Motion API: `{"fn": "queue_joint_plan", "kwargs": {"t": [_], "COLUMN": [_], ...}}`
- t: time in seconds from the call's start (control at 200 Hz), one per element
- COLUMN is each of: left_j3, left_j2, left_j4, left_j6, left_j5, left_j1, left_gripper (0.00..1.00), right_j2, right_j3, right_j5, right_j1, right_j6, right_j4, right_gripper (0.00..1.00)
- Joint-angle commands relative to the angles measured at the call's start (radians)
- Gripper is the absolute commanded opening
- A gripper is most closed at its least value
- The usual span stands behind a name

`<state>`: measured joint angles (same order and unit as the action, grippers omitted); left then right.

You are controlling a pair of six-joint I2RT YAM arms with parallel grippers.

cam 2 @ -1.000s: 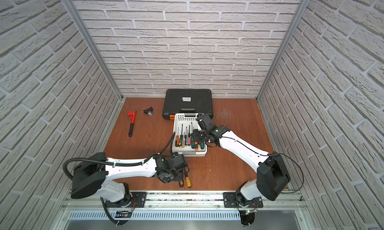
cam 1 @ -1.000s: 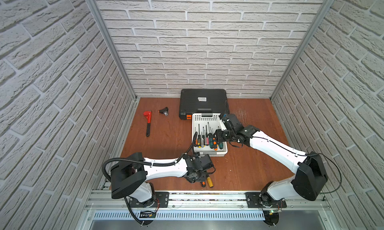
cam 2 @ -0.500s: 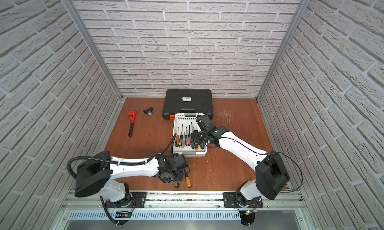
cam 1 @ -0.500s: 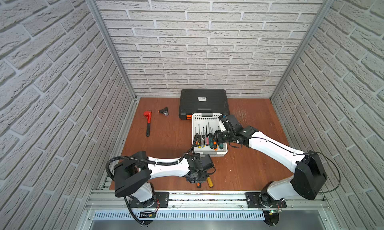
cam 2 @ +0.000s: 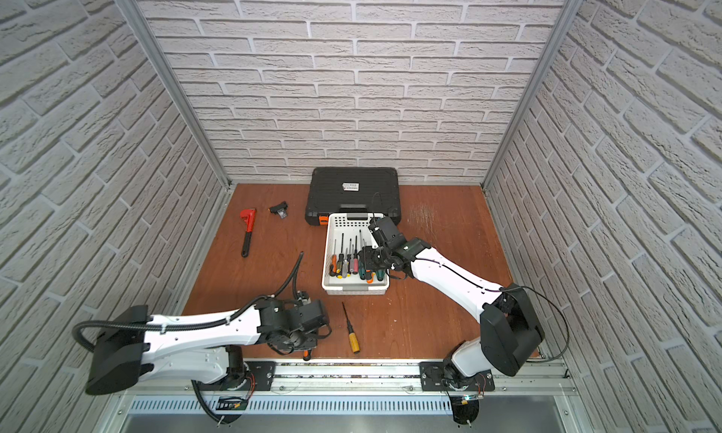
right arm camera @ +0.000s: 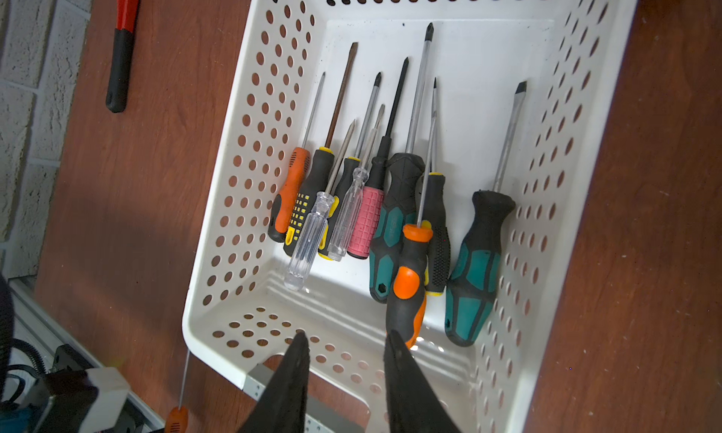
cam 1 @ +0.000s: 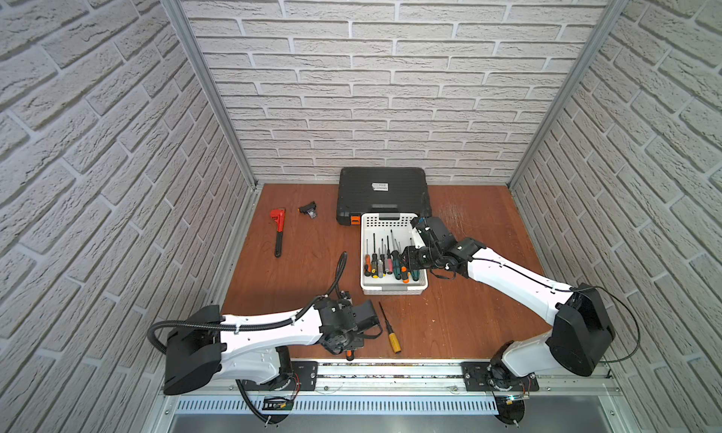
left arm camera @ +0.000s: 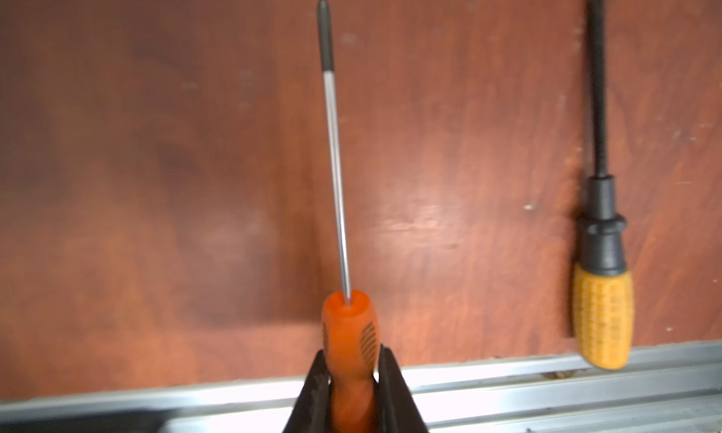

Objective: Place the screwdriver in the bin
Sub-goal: 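Lift the orange-handled screwdriver and carry it over the bin with the left gripper, then lower the orange-handled screwdriver into the bin and open the left gripper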

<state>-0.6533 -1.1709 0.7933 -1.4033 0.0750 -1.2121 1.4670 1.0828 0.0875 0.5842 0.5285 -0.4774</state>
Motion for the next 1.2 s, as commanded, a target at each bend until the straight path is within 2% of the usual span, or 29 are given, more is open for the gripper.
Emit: {"fn": "queue_joint_plan", "kwargs": {"t": [0.0,0.135,0.235,0.37,0.55,0.795,0.995,1.195], "left_j3": [0.003,-0.114,-0.201,-0.352,-0.572,-0.710,-0.761,-0.738], "left_j2": [0.075,0.114,0.079,-0.026,-0.211,-0.407,-0.520,-0.588], "left_j4": [0.113,0.149,0.126,0.091,0.057,-0.039,-0.065,-0.101], "left_j6": [0.020,0.238,0.390,0.543,0.673,0.703,0.708,0.683], "left_j5": [0.082,0.106,0.055,0.010,-0.040,-0.125,-0.153,-0.143], "left_j1": [0.079,0.256,0.378,0.460,0.470,0.469,0.464,0.464], "left_gripper": [0.06,0.09,0.10,0.10,0.09,0.09,0.09,0.09], "right_j2": [0.005,0.010,0.001,-0.024,-0.082,-0.142,-0.170,-0.164], "right_j3": [0.029,0.044,0.044,0.056,0.057,-0.044,-0.061,-0.052], "right_j5": [0.009,0.017,0.009,-0.040,-0.088,-0.081,-0.089,-0.079], "right_j1": [0.000,0.003,0.005,0.005,0.006,0.006,0.006,0.006], "right_j6": [0.010,0.009,0.003,-0.056,-0.100,-0.039,-0.035,-0.029], "right_j4": [0.036,0.033,0.026,-0.024,-0.087,-0.078,-0.101,-0.099], "right_gripper": [0.35,0.35,0.35,0.36,0.36,0.36,0.36,0.36]}}
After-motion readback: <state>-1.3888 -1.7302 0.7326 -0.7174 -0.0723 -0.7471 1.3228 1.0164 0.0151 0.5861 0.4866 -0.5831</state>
